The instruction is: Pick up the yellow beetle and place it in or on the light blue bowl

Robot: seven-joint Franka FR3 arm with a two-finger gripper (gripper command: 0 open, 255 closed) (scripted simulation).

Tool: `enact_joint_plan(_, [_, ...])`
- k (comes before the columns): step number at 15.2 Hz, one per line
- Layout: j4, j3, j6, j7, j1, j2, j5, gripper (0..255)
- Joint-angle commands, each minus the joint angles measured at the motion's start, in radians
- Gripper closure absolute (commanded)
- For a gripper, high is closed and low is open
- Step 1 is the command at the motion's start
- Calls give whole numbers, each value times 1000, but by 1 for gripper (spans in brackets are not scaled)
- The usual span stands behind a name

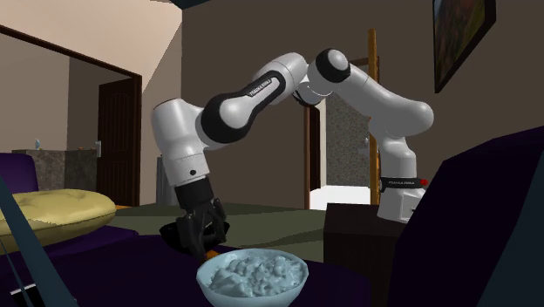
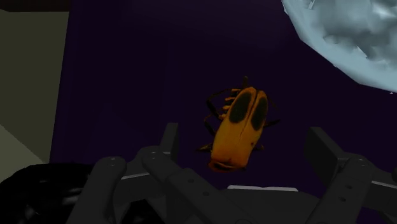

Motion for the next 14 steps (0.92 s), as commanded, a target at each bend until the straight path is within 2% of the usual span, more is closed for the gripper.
enact_joint_plan(1, [-7,-3,18,2,2,12,-3,0])
enact_joint_plan(3, [-21,-6,45,5,3,24,-7,0])
enact_joint_plan(11, [-21,-6,45,5,3,24,-7,0])
enact_joint_plan(12, [-21,-6,45,5,3,24,-7,255])
enact_joint_plan(14, [-21,-6,45,5,3,24,-7,255])
